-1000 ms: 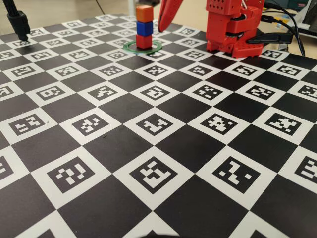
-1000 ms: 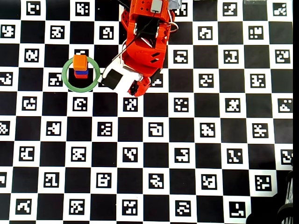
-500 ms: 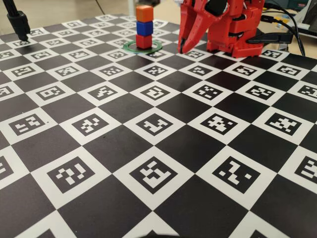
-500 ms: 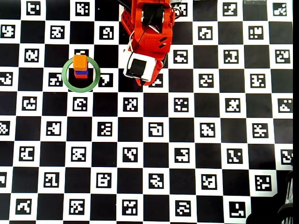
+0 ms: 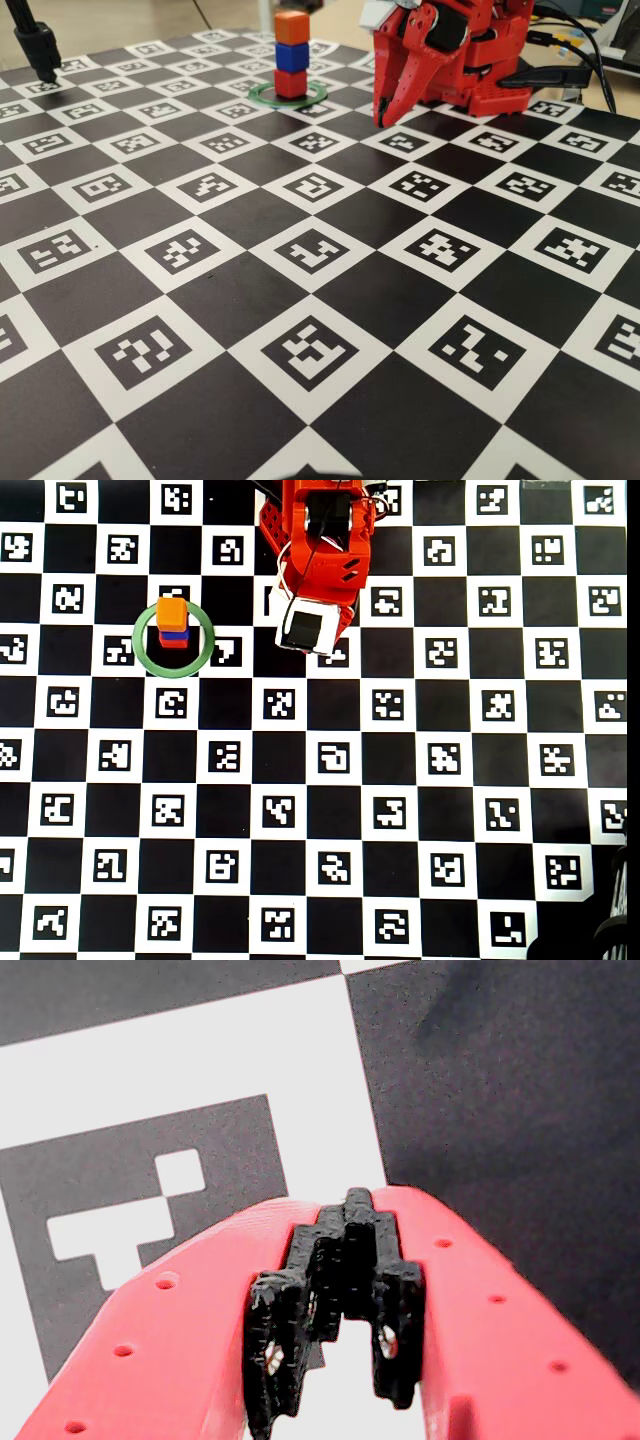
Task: Grab the red cube then put it in the green circle then put the blue cube on top and finally the orange cube on top
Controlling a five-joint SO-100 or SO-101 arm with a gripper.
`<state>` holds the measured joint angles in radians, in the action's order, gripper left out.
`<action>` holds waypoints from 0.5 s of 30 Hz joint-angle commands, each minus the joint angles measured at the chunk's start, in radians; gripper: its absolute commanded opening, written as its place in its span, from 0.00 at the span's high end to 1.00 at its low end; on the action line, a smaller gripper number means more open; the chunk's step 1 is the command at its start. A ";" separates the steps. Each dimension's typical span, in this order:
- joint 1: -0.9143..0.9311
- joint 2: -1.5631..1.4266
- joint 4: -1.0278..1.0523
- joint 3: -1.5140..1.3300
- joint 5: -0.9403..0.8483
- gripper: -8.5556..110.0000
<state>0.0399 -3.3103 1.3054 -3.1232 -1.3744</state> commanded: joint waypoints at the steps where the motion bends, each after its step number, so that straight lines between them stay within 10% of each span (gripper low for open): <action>1: -0.009 -0.049 0.035 -0.057 -0.015 0.97; 15: -0.009 -0.049 0.035 -0.057 -0.021 0.97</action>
<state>0.0399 -3.3103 1.3054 -3.1232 -1.3913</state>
